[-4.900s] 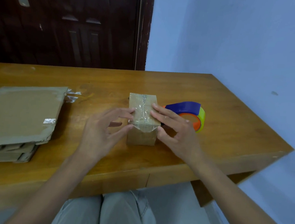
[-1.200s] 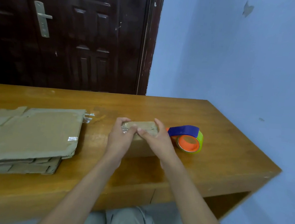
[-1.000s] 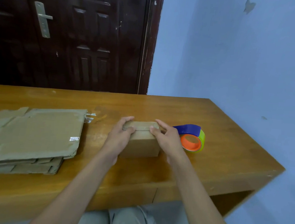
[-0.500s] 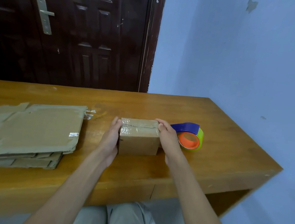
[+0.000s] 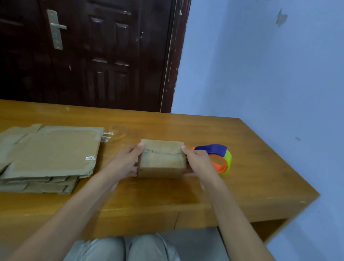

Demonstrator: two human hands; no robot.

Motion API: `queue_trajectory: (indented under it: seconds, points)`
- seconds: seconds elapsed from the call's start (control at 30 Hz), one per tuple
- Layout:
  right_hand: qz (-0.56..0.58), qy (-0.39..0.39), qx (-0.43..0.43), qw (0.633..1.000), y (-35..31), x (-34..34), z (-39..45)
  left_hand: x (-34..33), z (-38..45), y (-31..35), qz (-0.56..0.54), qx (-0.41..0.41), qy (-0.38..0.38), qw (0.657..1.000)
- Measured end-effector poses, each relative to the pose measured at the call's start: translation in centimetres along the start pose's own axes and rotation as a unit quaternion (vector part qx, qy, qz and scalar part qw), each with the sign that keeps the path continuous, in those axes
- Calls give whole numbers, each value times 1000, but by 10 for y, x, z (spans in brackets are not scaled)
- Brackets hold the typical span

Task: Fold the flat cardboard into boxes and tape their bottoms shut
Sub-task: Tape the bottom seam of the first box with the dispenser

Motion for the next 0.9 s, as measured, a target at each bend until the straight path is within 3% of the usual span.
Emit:
queue_trajectory:
  seconds: [0.13, 0.2, 0.3, 0.4, 0.57, 0.67, 0.8, 0.9]
  points:
    - [178, -30, 45, 983, -5, -6, -2, 18, -6, 12, -100, -145, 76, 982]
    - [210, -48, 70, 974, -6, -13, -1, 24, -7, 13, -160, -161, 104, 968]
    - [85, -10, 153, 984, -3, -21, 2, 25, -11, 5, -125, -159, 156, 967]
    - [-5, -35, 228, 973, 1, -28, 2, 30, -12, -7, -39, -162, 196, 966]
    - [-154, -6, 259, 953, 22, -41, 5, 31, -11, -20, 116, -177, 138, 967]
    - [-186, 8, 292, 938, 33, -45, 9, 35, -11, -22, 115, -177, 136, 968]
    - [-175, 2, 276, 945, 35, -46, 21, 39, -3, -19, 104, -131, 137, 976]
    - [-207, 33, 279, 937, 31, -47, 34, 50, 11, -5, 236, -86, 135, 958]
Point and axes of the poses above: each hand's wrist, its own z-axis towards the middle knuckle, its own x-axis out of the back of the hand, y = z × x, the point moved 2 cm from there along z, towards the middle knuckle, and after that the axes turned 8 degrees about -y, right-handed, at the moved point
